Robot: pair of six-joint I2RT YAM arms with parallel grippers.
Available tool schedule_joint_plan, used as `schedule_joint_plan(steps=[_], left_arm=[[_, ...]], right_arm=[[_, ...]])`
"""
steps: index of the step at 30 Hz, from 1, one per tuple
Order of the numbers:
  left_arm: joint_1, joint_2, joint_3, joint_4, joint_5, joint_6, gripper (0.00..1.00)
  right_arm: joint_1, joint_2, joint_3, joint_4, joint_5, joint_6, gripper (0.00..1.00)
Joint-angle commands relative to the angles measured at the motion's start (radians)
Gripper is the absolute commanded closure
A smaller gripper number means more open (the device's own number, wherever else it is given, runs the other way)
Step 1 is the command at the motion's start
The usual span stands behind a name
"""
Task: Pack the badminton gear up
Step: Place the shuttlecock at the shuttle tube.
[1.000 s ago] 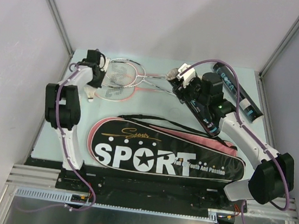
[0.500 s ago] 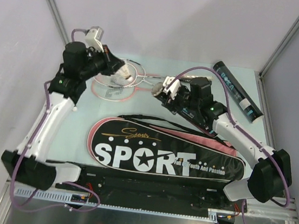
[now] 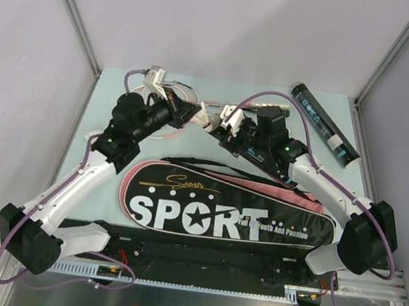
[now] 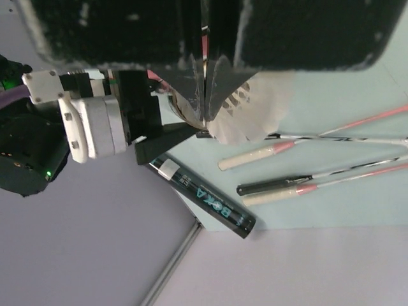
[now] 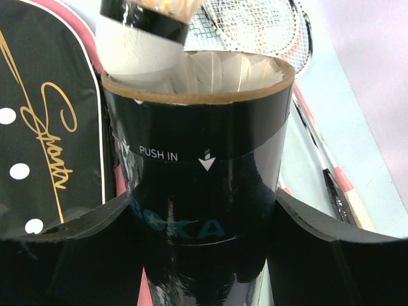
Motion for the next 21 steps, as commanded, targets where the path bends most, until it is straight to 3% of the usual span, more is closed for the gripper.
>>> schedule_joint_plan(steps=[1,9,15,21], left_arm=[[-0.058,-0.022,-0.021,0.163,-0.118,-0.031,1.0],[-0.082,-0.037,-0.029,0.177,-0.223,0.018,1.0],[-0.098,-0.022,-0.035,0.183,-0.178,-0.027,1.0],[-0.139,0.009,-0.058,0.182,-0.251,-0.006,1.0]], right_arm=[[0.011,-0.022,0.024,0.044,-0.02,0.091,0.81],[0.007,-0.033,0.024,0.044,-0.025,0.106,0.82],[0.007,-0.05,0.024,0.076,-0.026,0.143,0.81],[0.007,-0.057,0.022,0.09,-0.022,0.174,0.82]])
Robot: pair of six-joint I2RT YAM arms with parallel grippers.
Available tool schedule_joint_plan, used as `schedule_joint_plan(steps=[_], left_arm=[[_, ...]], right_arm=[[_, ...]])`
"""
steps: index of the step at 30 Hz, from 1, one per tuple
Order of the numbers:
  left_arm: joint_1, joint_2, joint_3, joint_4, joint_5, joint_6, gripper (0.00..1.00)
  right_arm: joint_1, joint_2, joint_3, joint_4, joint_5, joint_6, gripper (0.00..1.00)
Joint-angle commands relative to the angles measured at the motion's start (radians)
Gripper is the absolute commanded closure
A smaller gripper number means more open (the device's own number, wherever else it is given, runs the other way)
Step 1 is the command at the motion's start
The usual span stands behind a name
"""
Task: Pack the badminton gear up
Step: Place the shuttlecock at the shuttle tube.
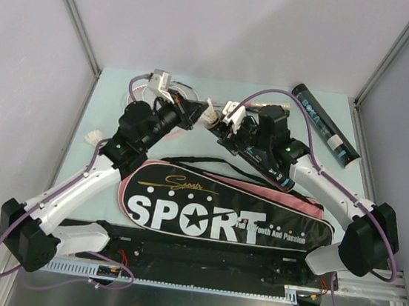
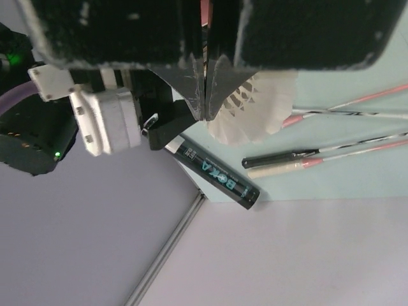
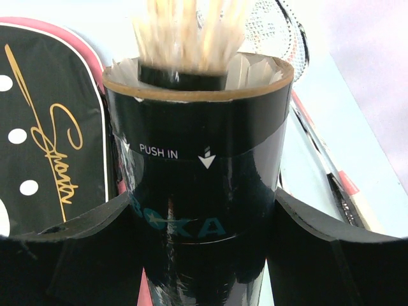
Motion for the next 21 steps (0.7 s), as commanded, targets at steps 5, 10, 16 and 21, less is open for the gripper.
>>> schedule_joint_plan(steps=[5,10,16,21], left_arm=[[-0.036,0.068,-0.006,0.045,-0.068,-0.026,0.99],[-0.076,0.17,0.021,0.097,0.045,-0.108,1.0],[0.031,0.179,0.003,0.183,0.277,-0.263,0.3],[0.227,-0.014,-0.066,0.104,0.424,-0.263,0.02]], right_arm=[[0.015,-0.045,0.022,0.056,-0.007,0.095,0.82],[0.009,-0.019,0.021,0.105,0.01,0.057,0.81],[-0.024,0.015,0.021,0.15,0.02,0.04,0.81],[-0.026,0.024,0.019,0.081,0.069,0.077,0.8]])
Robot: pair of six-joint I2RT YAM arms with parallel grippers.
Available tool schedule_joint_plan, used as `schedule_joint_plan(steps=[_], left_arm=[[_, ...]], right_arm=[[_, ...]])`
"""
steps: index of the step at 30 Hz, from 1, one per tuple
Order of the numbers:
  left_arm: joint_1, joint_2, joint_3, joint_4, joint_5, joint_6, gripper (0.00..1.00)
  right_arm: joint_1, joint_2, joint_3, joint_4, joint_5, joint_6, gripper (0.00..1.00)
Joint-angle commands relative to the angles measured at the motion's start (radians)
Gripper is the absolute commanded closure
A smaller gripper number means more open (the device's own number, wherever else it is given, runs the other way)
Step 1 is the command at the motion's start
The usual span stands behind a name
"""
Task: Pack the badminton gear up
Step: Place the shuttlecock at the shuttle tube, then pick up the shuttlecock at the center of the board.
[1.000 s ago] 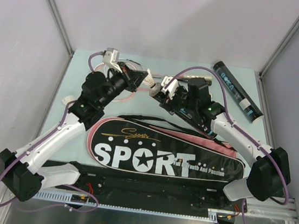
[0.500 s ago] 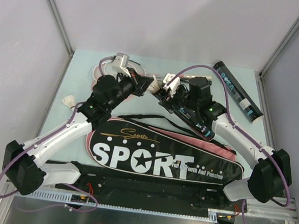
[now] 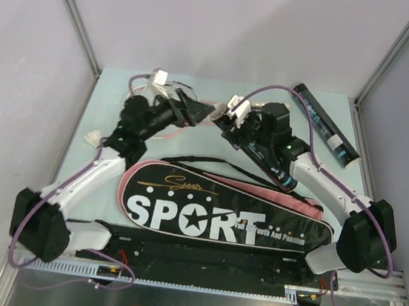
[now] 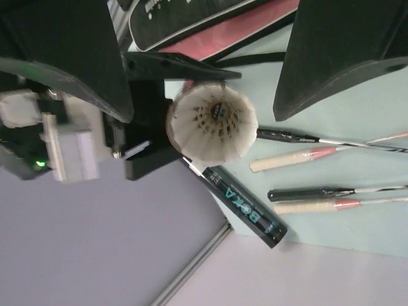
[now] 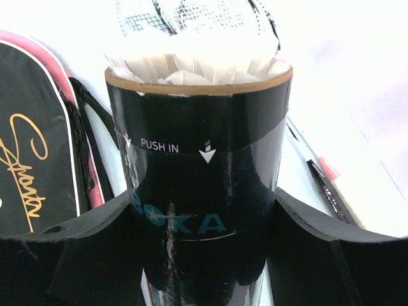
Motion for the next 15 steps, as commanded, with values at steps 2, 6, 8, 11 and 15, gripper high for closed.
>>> schedule_joint_plan(steps=[2,6,8,11,15], left_arm=[[0.238,-0.207,0.027,-0.254,0.219,0.044,0.02],[0.461,-0.149,0.113,-0.649,0.009,0.326,0.02],[0.539,-0.077,0.104,-0.682,-0.081,0.411,0.0],[0.633,0.053,0.142,-0.674,-0.253,0.497,0.0],[0.719,0.228,0.245,-0.668,-0.268,0.56,0.0]], right_arm=[[0.021,0.006,0.018,-0.001,0.076,0.046,0.8],[0.059,-0.028,0.019,-0.017,0.111,0.058,0.8],[0.075,-0.045,0.019,-0.015,0.125,0.052,0.79],[0.094,-0.071,0.018,-0.026,0.104,0.052,0.8],[0.096,-0.082,0.018,-0.024,0.061,0.057,0.8]])
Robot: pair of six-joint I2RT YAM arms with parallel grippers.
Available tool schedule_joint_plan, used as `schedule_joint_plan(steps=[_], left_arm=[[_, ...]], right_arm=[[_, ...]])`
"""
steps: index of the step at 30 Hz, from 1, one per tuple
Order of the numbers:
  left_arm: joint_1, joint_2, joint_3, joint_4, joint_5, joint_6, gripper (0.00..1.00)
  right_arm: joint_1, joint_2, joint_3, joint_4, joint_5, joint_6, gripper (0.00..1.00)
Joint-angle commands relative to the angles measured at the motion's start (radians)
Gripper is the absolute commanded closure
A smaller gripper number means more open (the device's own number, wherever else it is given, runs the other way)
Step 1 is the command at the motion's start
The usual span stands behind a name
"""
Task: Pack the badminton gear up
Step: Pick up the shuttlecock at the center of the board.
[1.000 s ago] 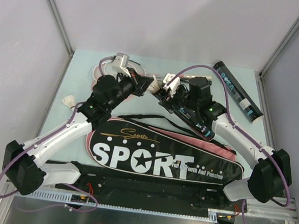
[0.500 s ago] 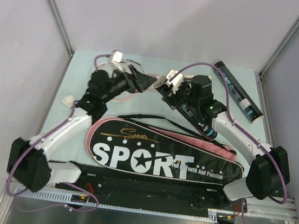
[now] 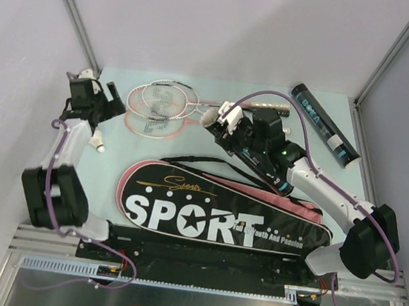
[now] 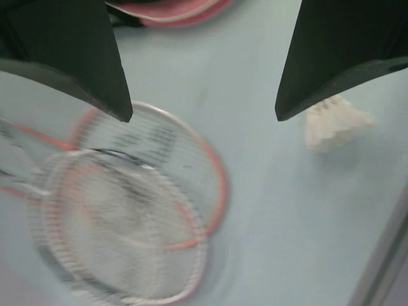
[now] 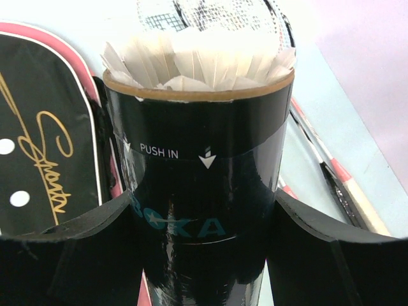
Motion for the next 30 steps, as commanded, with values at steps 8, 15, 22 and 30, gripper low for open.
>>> schedule_joint_plan(steps=[8,15,22,30], left_arm=[[0.268,0.408,0.218,-0.138,0.097,0.274,0.05],[0.315,0.501,0.275,-0.113,0.26,0.405,0.09],[0.324,0.522,0.298,-0.09,0.314,0.464,0.08],[0.327,0.481,0.179,-0.1,0.302,0.465,0.41]], right_arm=[[-0.01,-0.093,0.018,0.015,-0.064,0.035,0.8],[-0.047,-0.09,0.02,0.024,-0.102,0.044,0.8],[-0.06,-0.085,0.02,0.021,-0.108,0.043,0.81],[-0.063,-0.074,0.02,0.03,-0.128,0.041,0.81]])
